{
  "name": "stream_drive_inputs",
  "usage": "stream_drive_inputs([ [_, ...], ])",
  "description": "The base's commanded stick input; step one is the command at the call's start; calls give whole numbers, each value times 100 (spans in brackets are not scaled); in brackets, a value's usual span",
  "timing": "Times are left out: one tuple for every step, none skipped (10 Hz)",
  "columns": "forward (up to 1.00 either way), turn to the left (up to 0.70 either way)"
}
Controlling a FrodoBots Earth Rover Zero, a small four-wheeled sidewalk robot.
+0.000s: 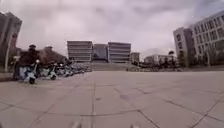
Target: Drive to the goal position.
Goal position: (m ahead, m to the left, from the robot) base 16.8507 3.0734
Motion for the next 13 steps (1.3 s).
stream_drive_inputs([
  [70, 1],
  [70, 6],
  [70, 35],
  [70, 35],
  [70, 2],
  [70, 1],
  [70, 0],
  [70, 0],
  [70, 0],
  [70, 0],
  [70, 0],
  [70, 0],
  [70, 0],
])
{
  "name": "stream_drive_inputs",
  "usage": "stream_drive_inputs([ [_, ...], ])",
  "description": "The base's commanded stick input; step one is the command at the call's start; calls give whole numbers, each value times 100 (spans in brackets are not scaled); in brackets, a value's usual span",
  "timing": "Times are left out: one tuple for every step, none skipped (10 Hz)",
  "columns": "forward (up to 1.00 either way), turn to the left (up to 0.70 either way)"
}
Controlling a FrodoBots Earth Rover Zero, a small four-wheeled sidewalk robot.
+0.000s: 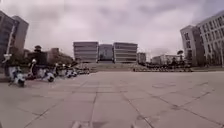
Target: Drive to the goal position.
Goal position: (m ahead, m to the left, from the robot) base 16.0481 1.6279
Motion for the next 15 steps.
stream_drive_inputs([
  [70, 0],
  [70, 0],
  [70, 0],
  [70, 0],
  [70, 0],
  [70, 0],
  [70, 0],
  [70, 0],
  [70, 1],
  [70, 1],
  [70, 0],
  [70, 0],
  [70, -1],
  [70, -2],
  [70, -3],
])
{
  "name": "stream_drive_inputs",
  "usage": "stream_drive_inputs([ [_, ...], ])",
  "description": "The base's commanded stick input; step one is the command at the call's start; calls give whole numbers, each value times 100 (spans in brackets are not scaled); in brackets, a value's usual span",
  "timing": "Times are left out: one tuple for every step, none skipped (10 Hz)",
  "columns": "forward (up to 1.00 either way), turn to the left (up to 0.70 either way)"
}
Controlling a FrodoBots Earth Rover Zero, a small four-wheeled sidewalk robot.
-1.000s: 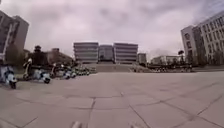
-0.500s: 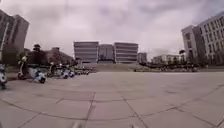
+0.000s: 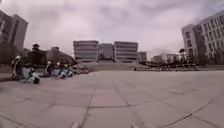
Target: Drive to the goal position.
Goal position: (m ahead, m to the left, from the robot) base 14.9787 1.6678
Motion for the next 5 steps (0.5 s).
stream_drive_inputs([
  [70, -4],
  [70, -2],
  [70, -1],
  [70, 0],
  [70, 0],
])
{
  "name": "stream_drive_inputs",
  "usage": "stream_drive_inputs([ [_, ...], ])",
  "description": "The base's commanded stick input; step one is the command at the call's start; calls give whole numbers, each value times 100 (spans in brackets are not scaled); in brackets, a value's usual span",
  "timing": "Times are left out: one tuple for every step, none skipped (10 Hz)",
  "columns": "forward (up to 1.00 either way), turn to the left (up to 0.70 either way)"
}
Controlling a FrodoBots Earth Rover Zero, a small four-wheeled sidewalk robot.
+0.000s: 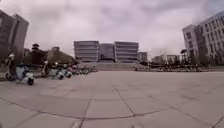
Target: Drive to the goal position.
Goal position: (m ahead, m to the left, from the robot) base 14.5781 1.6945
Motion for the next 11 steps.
stream_drive_inputs([
  [70, 0],
  [70, 0],
  [70, 0],
  [70, 0],
  [70, 0],
  [70, 0],
  [70, 0],
  [70, 0],
  [70, 0],
  [70, 0],
  [70, 0],
])
